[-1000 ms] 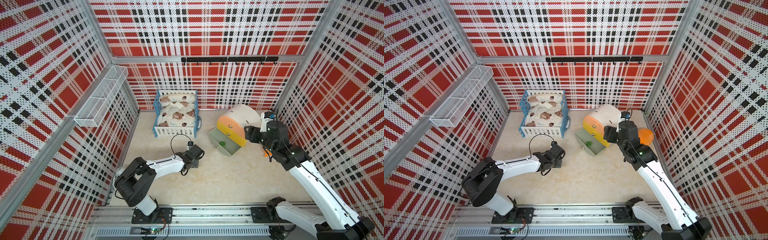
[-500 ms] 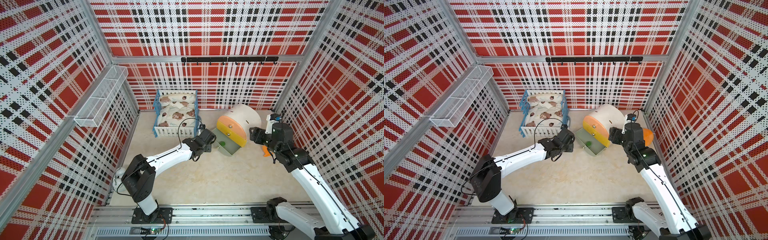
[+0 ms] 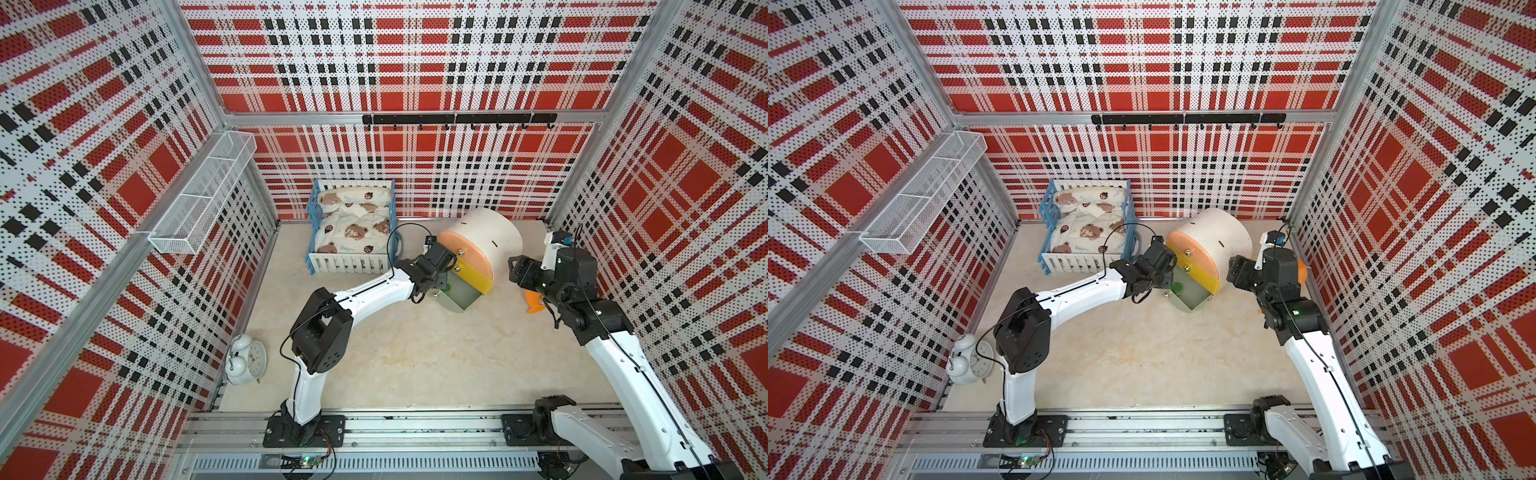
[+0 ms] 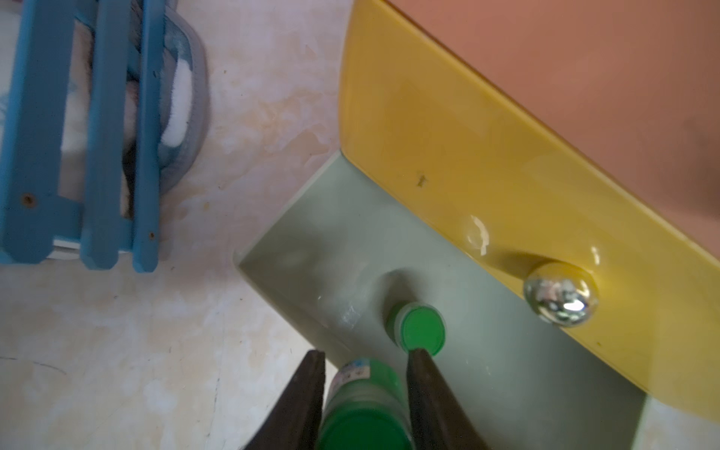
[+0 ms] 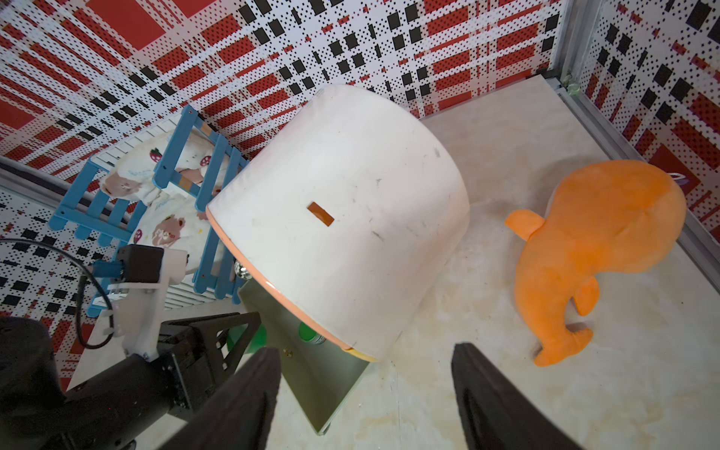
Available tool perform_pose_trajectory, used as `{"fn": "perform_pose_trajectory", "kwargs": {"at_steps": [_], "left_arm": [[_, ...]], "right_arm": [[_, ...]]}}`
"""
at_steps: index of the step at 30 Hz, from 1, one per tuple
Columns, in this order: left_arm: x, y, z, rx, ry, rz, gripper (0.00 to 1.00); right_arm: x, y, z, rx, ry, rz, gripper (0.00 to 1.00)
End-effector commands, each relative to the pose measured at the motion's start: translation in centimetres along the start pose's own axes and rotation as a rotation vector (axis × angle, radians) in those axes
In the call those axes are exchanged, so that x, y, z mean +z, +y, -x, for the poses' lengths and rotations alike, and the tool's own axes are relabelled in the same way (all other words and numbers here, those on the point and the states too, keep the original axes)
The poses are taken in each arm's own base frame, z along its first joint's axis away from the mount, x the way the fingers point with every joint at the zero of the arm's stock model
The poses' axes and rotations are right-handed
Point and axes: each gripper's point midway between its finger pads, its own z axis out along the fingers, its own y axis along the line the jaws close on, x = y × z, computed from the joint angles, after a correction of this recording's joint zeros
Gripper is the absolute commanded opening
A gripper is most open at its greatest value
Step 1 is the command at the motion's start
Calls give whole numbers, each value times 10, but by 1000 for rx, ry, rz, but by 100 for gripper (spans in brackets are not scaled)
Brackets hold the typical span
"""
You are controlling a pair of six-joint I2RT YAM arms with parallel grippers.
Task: Put the paint cans in the drawer according to color
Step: Place the paint can in the drawer.
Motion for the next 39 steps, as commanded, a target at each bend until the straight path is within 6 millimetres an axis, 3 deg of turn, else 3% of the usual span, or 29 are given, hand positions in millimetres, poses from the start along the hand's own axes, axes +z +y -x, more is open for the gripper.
{"fn": "perform_pose_trajectory", "kwargs": {"at_steps": [1, 13, 28, 35, 39], "left_arm": [[8, -18, 6, 2, -6, -54, 28], [13, -33, 17, -20, -20, -95, 28], [30, -72, -5, -46, -22, -192, 27], [33, -71, -8, -55, -35, -189, 29], [36, -65, -10, -54, -38, -167, 35]], "right_arm": [[-2, -2, 1, -6, -5, 13, 77], [-1, -7, -1, -2, 2, 9, 77], [-2, -12, -4, 6, 6, 3, 76], [-2, -13, -4, 9, 9, 5, 76], [-2, -13, -5, 10, 10, 7, 77]]}}
